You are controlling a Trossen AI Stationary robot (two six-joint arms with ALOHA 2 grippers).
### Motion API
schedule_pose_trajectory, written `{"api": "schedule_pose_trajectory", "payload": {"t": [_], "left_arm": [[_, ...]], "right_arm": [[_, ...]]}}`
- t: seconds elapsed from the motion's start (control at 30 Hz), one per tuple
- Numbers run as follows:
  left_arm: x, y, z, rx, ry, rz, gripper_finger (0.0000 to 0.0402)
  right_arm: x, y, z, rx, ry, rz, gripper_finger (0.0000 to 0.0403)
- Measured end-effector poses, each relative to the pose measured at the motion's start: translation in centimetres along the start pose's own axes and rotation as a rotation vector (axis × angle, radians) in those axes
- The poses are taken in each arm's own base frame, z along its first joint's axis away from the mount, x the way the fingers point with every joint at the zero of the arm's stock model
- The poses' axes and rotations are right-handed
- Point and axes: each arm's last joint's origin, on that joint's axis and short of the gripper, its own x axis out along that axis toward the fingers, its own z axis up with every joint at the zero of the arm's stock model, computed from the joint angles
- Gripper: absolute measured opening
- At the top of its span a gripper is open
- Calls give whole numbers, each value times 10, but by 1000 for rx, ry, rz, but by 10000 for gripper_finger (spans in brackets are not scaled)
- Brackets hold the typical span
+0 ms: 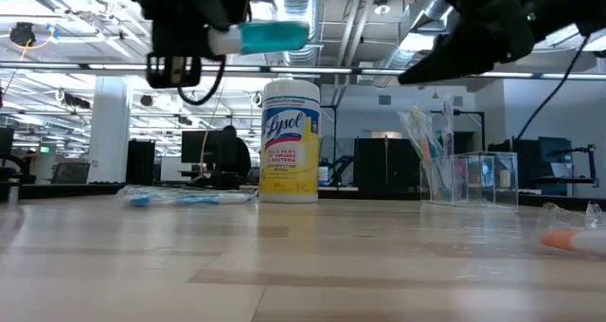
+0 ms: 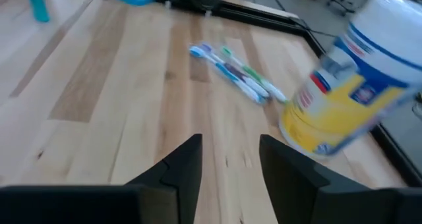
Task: Pick & Place toothbrushing station
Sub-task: Put the top mouthwash into the transparent organizer
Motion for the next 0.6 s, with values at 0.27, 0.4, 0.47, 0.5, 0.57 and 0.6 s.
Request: {"api": "schedule_pose_trajectory", "payload": {"t": [0.27, 0.4, 0.47, 0.5, 0.57, 0.6], "left_arm": [[16, 15, 23, -139, 26, -115, 79], [29, 26, 28, -207, 62, -116, 79], [34, 29, 33, -225, 57, -148, 79], [36, 30, 35, -237, 60, -164, 79], [40, 32, 40, -254, 48, -205, 79], [42, 33, 42, -267, 43, -216, 79]], "right_arm": [[15, 22, 32, -223, 26, 18, 126], [18, 33, 47, -301, 49, 11, 123], [20, 37, 49, -338, 72, 24, 123], [22, 40, 51, -354, 80, 30, 123], [25, 44, 53, -378, 93, 39, 123], [27, 46, 53, -393, 101, 40, 123]]}}
